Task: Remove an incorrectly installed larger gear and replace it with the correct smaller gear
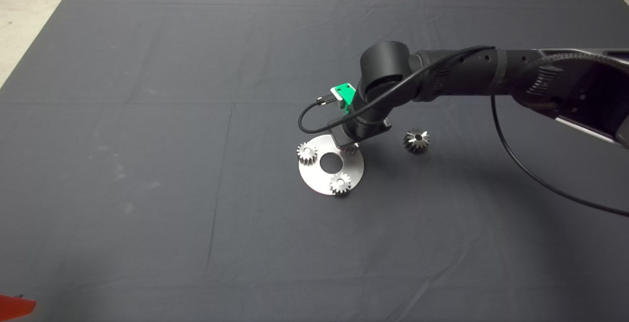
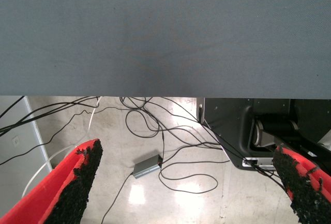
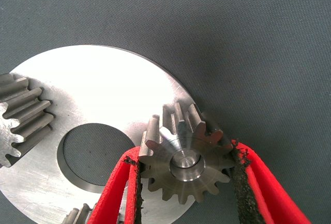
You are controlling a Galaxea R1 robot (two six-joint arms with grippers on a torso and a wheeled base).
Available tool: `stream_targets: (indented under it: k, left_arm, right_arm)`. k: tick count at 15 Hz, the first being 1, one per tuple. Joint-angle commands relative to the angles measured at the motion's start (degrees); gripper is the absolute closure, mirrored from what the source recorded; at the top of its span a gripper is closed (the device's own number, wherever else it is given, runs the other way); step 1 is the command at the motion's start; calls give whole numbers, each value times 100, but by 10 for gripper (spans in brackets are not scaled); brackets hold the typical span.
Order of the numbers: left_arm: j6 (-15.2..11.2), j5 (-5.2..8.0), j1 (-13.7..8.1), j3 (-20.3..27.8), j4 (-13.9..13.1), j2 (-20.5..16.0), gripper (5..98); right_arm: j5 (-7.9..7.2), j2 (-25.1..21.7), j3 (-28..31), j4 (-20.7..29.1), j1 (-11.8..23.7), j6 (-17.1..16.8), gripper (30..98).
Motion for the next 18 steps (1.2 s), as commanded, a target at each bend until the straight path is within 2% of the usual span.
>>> stream_targets:
  k: [1,18]
  left_arm:
    - [26,38,-1,-8,64,-42,194]
    - [26,38,-1,-19,64,-25,194]
  right_arm:
    - [-535,42,37,-131,163,43,937]
    - [-562,205,-68,-135,163,-1,924]
